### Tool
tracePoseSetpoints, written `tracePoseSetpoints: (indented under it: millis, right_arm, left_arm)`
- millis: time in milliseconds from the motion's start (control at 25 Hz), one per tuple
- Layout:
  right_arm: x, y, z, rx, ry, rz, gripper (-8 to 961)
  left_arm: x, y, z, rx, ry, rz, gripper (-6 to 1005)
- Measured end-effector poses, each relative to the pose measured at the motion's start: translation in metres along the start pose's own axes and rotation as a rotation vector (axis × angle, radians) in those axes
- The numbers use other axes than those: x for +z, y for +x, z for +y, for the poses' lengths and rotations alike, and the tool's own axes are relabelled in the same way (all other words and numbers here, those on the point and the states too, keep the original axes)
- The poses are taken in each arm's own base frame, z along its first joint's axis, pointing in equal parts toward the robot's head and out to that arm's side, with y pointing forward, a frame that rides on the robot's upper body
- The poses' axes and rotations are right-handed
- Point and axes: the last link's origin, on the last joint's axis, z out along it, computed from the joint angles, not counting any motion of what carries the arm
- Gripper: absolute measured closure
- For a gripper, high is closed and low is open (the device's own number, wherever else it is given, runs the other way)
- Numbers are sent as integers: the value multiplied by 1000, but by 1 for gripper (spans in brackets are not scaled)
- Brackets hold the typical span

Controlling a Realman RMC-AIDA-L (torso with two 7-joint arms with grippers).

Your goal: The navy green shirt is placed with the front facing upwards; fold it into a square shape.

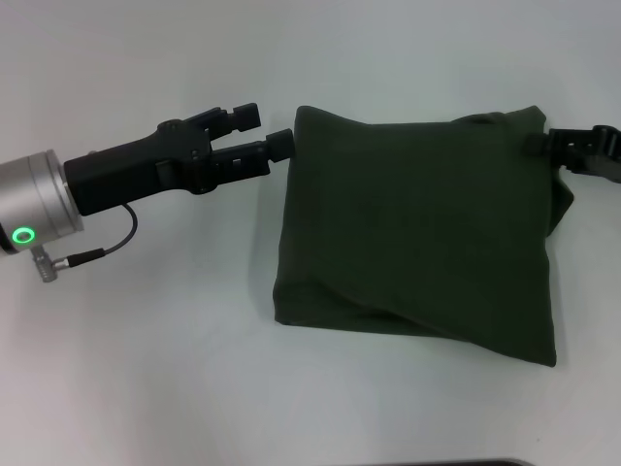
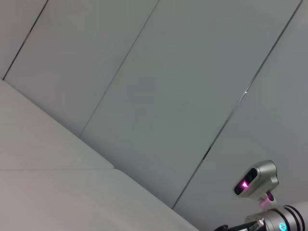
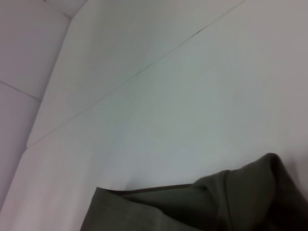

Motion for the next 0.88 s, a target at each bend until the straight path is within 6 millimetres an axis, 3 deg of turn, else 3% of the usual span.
tracePoseSetpoints:
  millis: [560, 800, 880]
  right_arm:
    - [11, -1, 0, 32, 13, 5, 517]
    - [13, -2, 3, 28, 5, 6, 648]
    - [14, -4, 4, 25, 4, 4, 739]
  left_arm:
    - [-2, -2, 0, 12, 4, 3, 64]
    - [-2, -4, 1, 16, 3, -2, 64]
    - [-2, -5, 1, 14, 1, -7, 64]
